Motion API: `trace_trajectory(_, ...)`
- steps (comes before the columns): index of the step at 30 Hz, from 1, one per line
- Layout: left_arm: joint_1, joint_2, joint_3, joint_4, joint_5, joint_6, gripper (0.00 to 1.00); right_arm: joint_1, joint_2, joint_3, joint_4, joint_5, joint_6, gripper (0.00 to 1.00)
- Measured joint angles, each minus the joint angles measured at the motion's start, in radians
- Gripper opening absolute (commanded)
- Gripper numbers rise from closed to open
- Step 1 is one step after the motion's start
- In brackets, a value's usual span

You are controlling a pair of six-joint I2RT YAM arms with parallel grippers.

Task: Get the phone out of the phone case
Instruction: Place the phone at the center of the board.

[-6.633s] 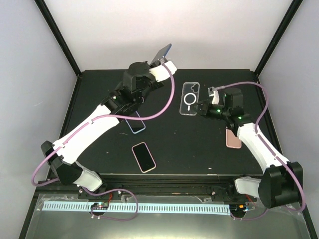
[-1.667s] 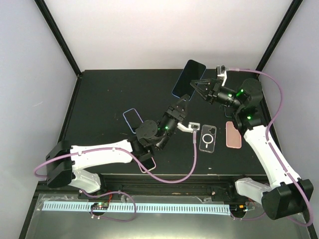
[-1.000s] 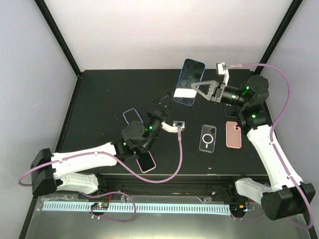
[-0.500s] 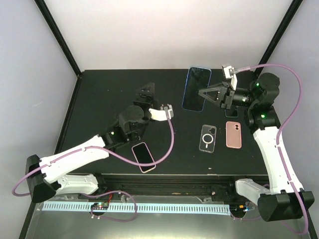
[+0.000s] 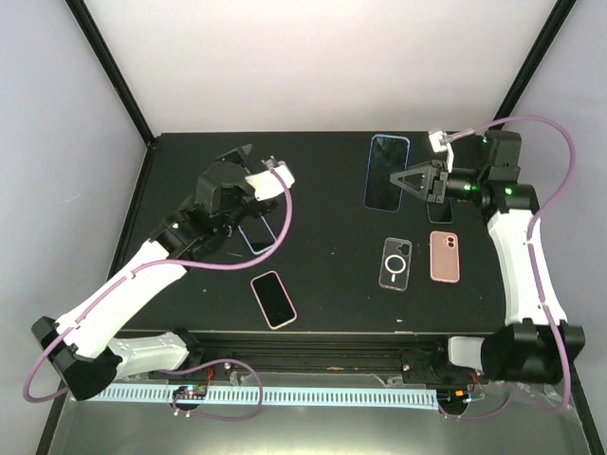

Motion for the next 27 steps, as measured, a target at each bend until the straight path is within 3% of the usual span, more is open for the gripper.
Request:
trace_trajectory(4,0.08,-0.018,0.019,-0.103,0.092,-0.131,0.99,-0.011,0.156,0.117,-0.325,0.089,-0.317,0.01)
trace_trajectory(8,0.161,-0.021,0.035,-0.187,0.197,-0.255,0.99,-0.014,0.294,0.134,-0.512,0.182,-0.506,0.01)
trace_trajectory(18,0.231,-0.017,0.108,-0.275,0.385,-0.418,0.99,-0.032,0.521,0.109,-0.533,0.365,-0.582,0.03)
trace_trajectory(27,0.243,0.006,0.11,-0.312,0.468,-0.476,0.99,-0.079,0.809,0.28,-0.516,0.435,-0.586,0.05)
